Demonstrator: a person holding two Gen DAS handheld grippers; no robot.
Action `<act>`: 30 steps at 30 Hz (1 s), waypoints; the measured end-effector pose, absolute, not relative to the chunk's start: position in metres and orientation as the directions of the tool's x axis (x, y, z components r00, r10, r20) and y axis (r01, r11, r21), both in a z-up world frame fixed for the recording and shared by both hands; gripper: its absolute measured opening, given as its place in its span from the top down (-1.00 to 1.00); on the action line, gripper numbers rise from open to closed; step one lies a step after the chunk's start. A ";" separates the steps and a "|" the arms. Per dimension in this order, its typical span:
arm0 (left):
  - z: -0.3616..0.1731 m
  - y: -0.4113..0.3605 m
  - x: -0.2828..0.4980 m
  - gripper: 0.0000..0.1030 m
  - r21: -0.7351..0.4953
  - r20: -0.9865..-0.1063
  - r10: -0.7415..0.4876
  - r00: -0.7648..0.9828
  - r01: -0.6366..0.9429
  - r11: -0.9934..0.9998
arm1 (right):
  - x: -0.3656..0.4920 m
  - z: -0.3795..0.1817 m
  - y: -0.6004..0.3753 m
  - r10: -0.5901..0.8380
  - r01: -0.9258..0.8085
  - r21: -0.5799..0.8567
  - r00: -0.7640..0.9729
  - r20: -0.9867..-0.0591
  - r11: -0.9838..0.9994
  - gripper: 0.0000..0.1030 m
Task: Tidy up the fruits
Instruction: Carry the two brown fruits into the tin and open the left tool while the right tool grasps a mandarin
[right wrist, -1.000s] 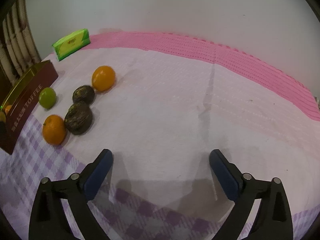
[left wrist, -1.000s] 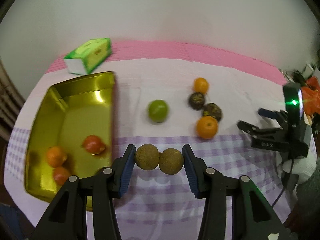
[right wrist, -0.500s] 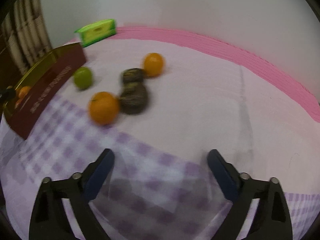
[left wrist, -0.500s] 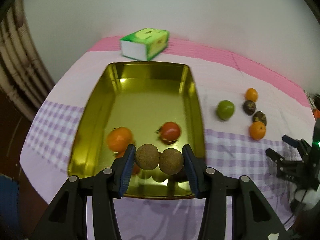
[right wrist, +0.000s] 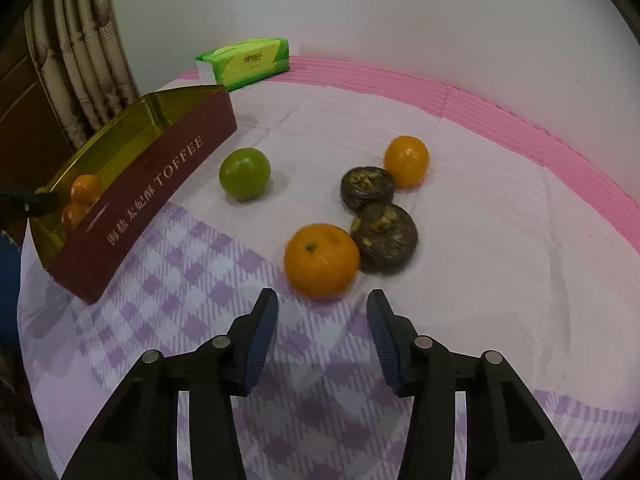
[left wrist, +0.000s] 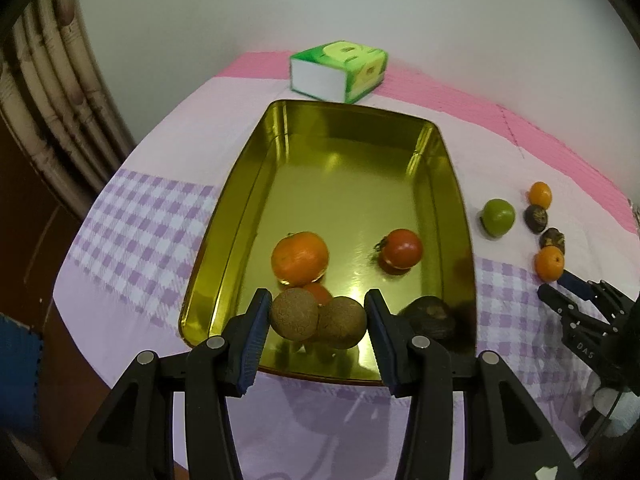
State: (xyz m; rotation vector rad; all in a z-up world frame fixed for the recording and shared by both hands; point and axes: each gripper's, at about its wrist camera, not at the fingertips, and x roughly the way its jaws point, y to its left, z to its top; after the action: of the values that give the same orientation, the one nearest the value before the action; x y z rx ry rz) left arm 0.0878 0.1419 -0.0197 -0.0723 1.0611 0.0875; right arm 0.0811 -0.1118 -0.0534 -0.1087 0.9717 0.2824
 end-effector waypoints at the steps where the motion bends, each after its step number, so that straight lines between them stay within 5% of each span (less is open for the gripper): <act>1: -0.020 0.143 0.088 0.15 -0.021 -0.875 0.035 0.483 -0.111 0.994 | 0.084 -0.054 -0.110 0.186 -0.280 0.036 0.531 -0.826 0.959 0.12; 7: -0.022 0.157 0.090 0.15 -0.040 -0.880 0.038 0.473 -0.155 0.987 | 0.092 -0.054 -0.104 0.178 -0.264 0.035 0.540 -0.823 0.964 0.28; 30: -0.030 0.167 0.094 0.15 -0.047 -0.899 0.041 0.437 -0.187 0.981 | 0.113 -0.055 -0.090 0.156 -0.280 -0.006 0.551 -0.820 0.960 0.16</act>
State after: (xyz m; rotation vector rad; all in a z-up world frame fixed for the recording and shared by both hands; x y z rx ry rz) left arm 0.0936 0.1673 -0.0299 -0.1472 1.1106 0.1423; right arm 0.1128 -0.0896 -0.0546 -0.1422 0.9535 0.2591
